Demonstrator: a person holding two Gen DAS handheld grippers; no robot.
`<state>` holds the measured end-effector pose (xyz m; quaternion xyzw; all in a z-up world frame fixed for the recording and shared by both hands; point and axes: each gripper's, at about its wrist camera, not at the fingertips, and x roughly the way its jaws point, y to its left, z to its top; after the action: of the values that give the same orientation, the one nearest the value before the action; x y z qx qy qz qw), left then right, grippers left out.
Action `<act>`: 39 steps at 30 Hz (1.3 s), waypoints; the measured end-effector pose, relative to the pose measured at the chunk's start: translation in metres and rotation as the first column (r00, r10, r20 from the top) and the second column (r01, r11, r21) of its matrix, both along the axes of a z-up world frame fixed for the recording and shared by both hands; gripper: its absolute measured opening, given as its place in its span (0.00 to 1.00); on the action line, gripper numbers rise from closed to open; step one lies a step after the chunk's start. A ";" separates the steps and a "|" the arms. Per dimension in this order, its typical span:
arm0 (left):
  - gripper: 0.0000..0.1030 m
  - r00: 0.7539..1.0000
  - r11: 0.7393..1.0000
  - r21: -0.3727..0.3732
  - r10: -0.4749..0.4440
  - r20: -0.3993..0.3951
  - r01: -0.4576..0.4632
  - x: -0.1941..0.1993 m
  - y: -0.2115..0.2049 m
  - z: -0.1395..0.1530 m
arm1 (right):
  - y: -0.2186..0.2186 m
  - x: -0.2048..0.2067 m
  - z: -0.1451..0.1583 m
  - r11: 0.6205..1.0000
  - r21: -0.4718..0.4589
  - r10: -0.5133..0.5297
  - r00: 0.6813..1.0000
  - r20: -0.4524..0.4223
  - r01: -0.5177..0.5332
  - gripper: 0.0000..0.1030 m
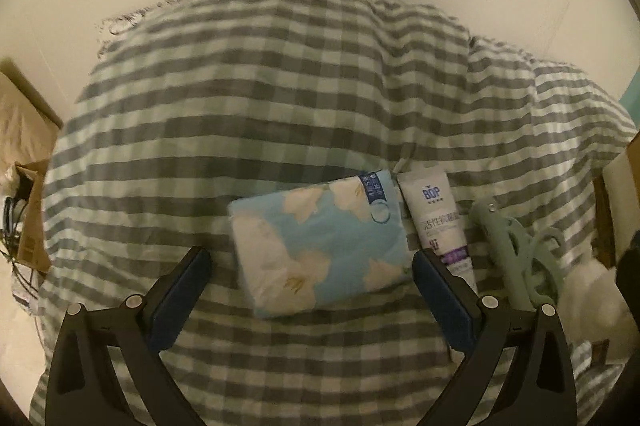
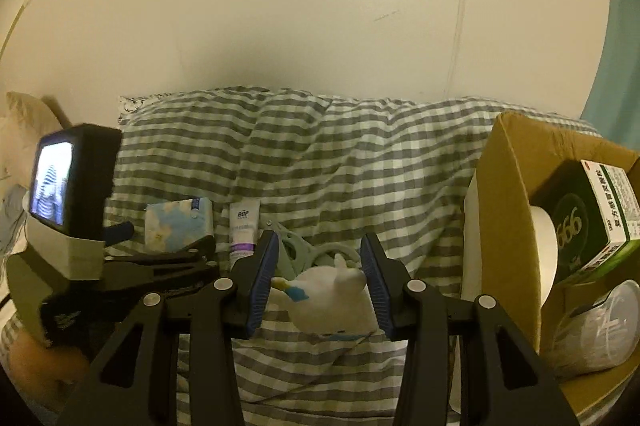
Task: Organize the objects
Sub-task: 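Grasp the blue tissue pack with the left tool while the right tool lifts the bear toy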
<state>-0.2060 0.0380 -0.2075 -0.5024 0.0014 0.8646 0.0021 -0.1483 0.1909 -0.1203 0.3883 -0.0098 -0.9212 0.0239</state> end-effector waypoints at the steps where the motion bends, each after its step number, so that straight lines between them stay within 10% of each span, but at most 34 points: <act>1: 0.93 1.000 1.000 -0.001 0.001 0.001 -0.001 -0.002 0.000 -0.002 | 0.000 0.000 0.000 1.000 -0.001 0.001 1.000 0.001 -0.001 0.41; 4: 0.76 1.000 1.000 0.025 -0.007 -0.005 0.007 -0.001 -0.003 -0.002 | -0.001 -0.001 -0.002 1.000 -0.009 0.007 1.000 0.007 -0.007 0.41; 18: 0.75 0.994 0.998 0.032 -0.057 -0.090 0.060 0.083 -0.009 0.092 | 0.003 0.025 0.025 0.997 -0.058 0.058 0.998 0.013 -0.057 0.41; 31: 0.75 0.938 0.981 0.100 -0.124 -0.325 0.164 0.186 0.031 0.262 | 0.041 0.120 0.216 0.992 -0.056 0.104 0.979 -0.177 -0.116 0.41; 39: 0.75 0.900 0.958 0.105 -0.209 -0.384 0.268 0.211 0.093 0.300 | 0.081 0.177 0.286 0.993 0.015 0.115 0.962 -0.247 -0.115 0.41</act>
<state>0.0052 0.1306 0.0929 -0.3255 -0.0039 0.9340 0.1469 0.0286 0.2724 0.1655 0.2705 0.0160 -0.9594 0.0784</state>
